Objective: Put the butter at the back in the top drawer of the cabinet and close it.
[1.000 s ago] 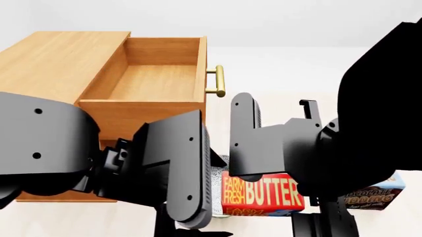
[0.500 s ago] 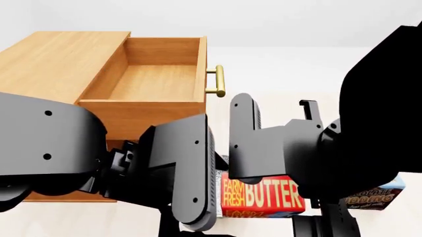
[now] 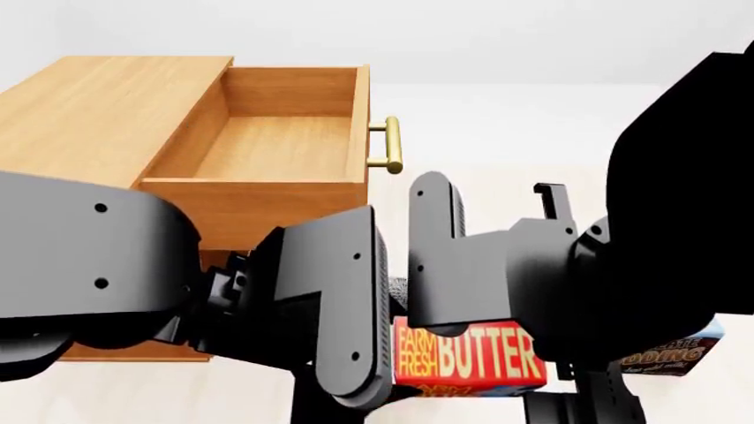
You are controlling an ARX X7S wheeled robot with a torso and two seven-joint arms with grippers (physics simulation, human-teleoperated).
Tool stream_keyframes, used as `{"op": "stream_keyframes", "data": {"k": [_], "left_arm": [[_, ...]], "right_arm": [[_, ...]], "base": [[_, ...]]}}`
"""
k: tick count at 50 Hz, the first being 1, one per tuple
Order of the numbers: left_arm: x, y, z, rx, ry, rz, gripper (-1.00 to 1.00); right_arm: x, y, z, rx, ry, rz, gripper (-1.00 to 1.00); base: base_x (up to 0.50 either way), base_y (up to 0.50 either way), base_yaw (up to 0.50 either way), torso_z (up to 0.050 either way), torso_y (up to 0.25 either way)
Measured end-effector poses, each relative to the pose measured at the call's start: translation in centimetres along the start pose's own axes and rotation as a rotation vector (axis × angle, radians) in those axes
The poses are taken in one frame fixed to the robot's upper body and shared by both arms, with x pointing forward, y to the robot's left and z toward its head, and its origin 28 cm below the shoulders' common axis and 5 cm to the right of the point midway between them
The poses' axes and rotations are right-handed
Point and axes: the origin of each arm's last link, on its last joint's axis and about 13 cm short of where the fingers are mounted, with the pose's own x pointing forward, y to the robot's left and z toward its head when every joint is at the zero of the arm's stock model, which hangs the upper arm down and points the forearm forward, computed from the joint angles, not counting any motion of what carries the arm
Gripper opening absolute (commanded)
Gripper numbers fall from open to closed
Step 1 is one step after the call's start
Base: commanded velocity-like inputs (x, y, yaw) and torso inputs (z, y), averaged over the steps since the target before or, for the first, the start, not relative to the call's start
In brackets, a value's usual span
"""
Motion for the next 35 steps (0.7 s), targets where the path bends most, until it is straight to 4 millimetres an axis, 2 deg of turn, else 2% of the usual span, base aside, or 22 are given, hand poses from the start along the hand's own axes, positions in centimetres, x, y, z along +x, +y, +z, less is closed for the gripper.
{"op": "stream_keyframes", "data": {"k": [20, 21, 35], "left_arm": [[0.11, -0.38, -0.26, 0.02, -0.018, 0.038, -1.0], [0.12, -0.4, -0.27, 0.019, -0.019, 0.038, -1.0], [0.15, -0.34, -0.27, 0.023, -0.039, 0.041, -1.0]], "right_arm": [[-0.12, 0.1, 0.07, -0.007, 0.009, -0.011, -1.0], [-0.12, 0.11, 0.07, -0.007, 0.01, -0.01, 1.0], [-0.3, -0.02, 0.1, -0.003, -0.001, -0.037, 1.0]], "base": [[0.0, 0.0, 0.0, 0.0, 0.001], [0.0, 0.0, 0.0, 0.0, 0.0], [0.0, 0.0, 0.0, 0.001, 0.001]]}}
